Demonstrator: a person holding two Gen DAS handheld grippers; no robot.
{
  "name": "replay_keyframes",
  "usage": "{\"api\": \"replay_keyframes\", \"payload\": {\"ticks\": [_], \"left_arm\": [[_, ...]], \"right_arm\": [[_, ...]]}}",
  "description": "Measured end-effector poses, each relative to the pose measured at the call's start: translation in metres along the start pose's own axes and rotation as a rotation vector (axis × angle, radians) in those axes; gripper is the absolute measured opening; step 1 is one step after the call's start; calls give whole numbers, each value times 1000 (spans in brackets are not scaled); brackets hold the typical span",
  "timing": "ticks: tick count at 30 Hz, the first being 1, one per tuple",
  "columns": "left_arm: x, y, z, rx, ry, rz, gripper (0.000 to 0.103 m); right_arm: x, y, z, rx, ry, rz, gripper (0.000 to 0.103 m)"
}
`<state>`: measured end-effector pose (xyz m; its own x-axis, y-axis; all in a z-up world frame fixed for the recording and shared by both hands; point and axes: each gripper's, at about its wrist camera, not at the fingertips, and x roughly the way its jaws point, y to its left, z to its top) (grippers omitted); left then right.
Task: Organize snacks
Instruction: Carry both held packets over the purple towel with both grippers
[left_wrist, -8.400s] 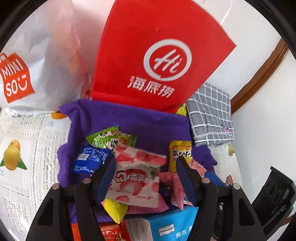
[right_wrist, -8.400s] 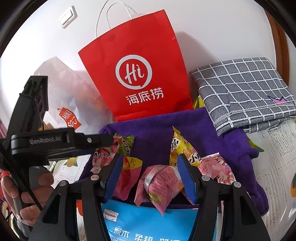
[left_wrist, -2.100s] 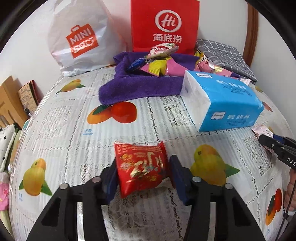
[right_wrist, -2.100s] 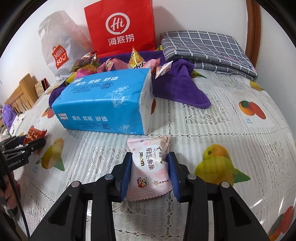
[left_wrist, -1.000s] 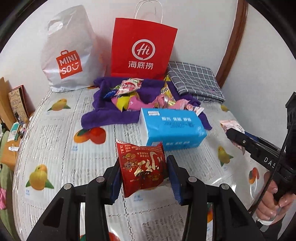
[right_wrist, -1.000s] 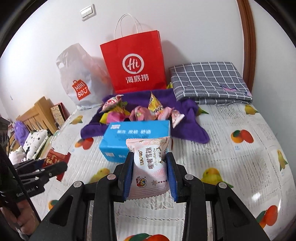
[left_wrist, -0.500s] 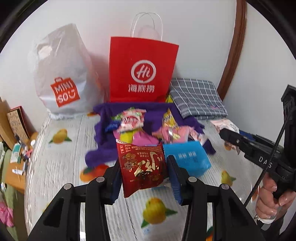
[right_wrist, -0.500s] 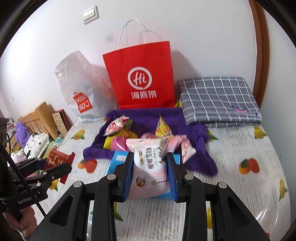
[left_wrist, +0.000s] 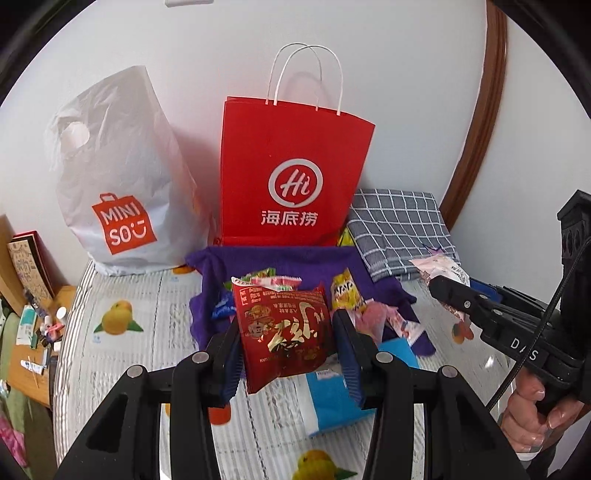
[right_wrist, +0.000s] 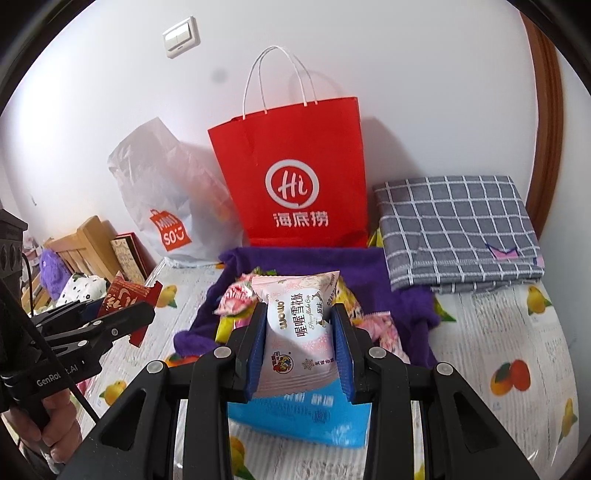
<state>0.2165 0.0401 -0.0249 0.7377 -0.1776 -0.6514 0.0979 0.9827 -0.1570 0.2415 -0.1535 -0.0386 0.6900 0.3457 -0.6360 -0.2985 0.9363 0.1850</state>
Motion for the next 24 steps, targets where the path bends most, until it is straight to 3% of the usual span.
{"api": "replay_keyframes", "payload": {"ticks": [16, 24], "left_arm": [[35, 21, 41, -52, -11, 10, 43], [57, 23, 57, -56, -15, 3, 43]], "right_arm": [[41, 10, 55, -42, -37, 23, 34], [67, -4, 61, -7, -14, 35, 34]]}}
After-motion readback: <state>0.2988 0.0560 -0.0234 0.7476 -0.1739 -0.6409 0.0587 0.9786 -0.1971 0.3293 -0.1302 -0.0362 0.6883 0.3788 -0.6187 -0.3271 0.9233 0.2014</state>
